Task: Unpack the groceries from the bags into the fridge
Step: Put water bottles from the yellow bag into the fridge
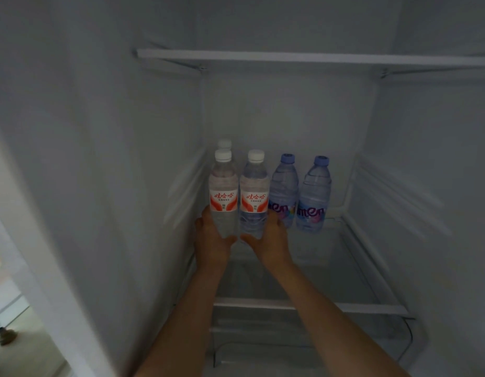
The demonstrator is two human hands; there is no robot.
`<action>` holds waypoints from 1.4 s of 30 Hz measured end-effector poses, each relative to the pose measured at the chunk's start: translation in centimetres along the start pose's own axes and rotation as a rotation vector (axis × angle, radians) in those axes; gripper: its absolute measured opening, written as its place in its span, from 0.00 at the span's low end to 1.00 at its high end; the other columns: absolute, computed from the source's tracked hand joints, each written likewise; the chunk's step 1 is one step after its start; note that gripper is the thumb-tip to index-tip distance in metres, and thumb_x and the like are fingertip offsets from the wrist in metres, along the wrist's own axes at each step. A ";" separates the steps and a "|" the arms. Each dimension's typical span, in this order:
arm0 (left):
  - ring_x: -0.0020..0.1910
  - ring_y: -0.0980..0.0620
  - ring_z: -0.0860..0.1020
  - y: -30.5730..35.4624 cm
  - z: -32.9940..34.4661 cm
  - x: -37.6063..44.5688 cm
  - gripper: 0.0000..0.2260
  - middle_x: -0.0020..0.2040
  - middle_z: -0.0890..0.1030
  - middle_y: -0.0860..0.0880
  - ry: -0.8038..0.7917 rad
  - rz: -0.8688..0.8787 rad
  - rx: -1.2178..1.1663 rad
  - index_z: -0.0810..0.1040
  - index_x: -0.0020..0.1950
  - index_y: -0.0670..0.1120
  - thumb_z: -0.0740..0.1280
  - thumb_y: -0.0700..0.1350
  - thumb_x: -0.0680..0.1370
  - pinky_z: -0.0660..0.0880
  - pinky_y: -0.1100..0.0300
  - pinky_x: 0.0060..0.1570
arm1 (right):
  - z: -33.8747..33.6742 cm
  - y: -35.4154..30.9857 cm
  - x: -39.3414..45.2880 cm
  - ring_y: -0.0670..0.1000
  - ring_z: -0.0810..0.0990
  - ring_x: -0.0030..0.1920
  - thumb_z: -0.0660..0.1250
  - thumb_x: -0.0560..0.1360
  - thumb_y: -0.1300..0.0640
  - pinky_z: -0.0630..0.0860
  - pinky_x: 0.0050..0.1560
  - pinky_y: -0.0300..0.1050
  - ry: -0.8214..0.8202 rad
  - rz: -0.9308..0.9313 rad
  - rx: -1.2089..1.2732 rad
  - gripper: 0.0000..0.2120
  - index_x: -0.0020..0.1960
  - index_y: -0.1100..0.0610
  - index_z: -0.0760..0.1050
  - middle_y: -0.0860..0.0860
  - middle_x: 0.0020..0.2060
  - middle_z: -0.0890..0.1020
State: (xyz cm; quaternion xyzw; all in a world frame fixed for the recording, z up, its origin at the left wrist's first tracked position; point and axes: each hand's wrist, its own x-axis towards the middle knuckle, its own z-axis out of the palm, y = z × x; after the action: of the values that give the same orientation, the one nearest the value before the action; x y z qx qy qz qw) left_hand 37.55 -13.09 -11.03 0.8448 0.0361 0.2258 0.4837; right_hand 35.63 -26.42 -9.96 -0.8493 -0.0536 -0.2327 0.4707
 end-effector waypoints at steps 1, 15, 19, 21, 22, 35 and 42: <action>0.56 0.50 0.78 -0.1 0.1 0.4 0.35 0.59 0.78 0.49 -0.003 0.004 0.006 0.70 0.67 0.50 0.80 0.43 0.63 0.70 0.63 0.46 | 0.2 0.1 0.2 0.54 0.73 0.64 0.78 0.65 0.57 0.67 0.59 0.36 -0.001 -0.005 0.006 0.36 0.67 0.61 0.64 0.56 0.64 0.74; 0.59 0.52 0.77 -1.3 0.5 1.6 0.37 0.62 0.77 0.50 -0.020 0.028 -0.022 0.69 0.70 0.48 0.80 0.42 0.63 0.73 0.62 0.53 | 1.0 0.8 0.2 0.56 0.69 0.67 0.76 0.68 0.59 0.63 0.63 0.37 0.008 -0.020 0.004 0.35 0.69 0.64 0.63 0.59 0.66 0.70; 0.61 0.46 0.77 -1.6 -0.3 -0.5 0.43 0.65 0.76 0.45 -0.004 -0.051 -0.046 0.63 0.74 0.46 0.79 0.38 0.63 0.77 0.48 0.58 | 0.7 0.9 -0.6 0.56 0.69 0.67 0.76 0.68 0.56 0.66 0.67 0.42 -0.075 0.032 -0.038 0.36 0.70 0.63 0.64 0.57 0.66 0.71; 0.62 0.47 0.76 -1.2 -1.0 -2.5 0.40 0.66 0.75 0.45 0.003 -0.063 -0.090 0.62 0.74 0.42 0.76 0.32 0.66 0.74 0.51 0.61 | 0.2 0.6 -1.8 0.54 0.70 0.66 0.75 0.70 0.55 0.65 0.66 0.39 -0.064 0.051 -0.022 0.35 0.71 0.61 0.63 0.56 0.66 0.71; 0.62 0.50 0.75 -0.8 -1.5 -3.5 0.37 0.65 0.74 0.47 0.000 -0.063 -0.126 0.63 0.74 0.42 0.73 0.30 0.68 0.73 0.54 0.62 | -0.2 0.3 -2.6 0.52 0.70 0.66 0.73 0.71 0.56 0.64 0.64 0.37 -0.054 0.060 -0.008 0.33 0.71 0.60 0.63 0.54 0.66 0.71; 0.50 0.50 0.80 3.3 -8.2 -19.0 0.13 0.51 0.81 0.50 -0.194 0.123 -0.217 0.76 0.61 0.47 0.65 0.37 0.77 0.77 0.59 0.51 | -7.4 -4.6 -19.4 0.56 0.77 0.58 0.66 0.75 0.59 0.70 0.60 0.41 0.211 -0.033 -0.117 0.19 0.65 0.63 0.71 0.58 0.58 0.78; 0.48 0.52 0.80 3.2 -10.9 -30.0 0.10 0.48 0.83 0.54 -0.382 0.259 -0.150 0.78 0.57 0.49 0.66 0.40 0.78 0.78 0.54 0.51 | -10.6 -5.1 -32.7 0.49 0.77 0.58 0.66 0.76 0.59 0.73 0.61 0.44 0.269 0.053 -0.136 0.18 0.65 0.63 0.71 0.55 0.57 0.78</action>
State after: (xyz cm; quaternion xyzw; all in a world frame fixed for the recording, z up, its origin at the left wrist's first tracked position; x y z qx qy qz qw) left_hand 5.63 -14.40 -14.06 0.8315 -0.1816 0.1242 0.5100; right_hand 1.43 -28.17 -15.78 -0.8416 0.0482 -0.3350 0.4208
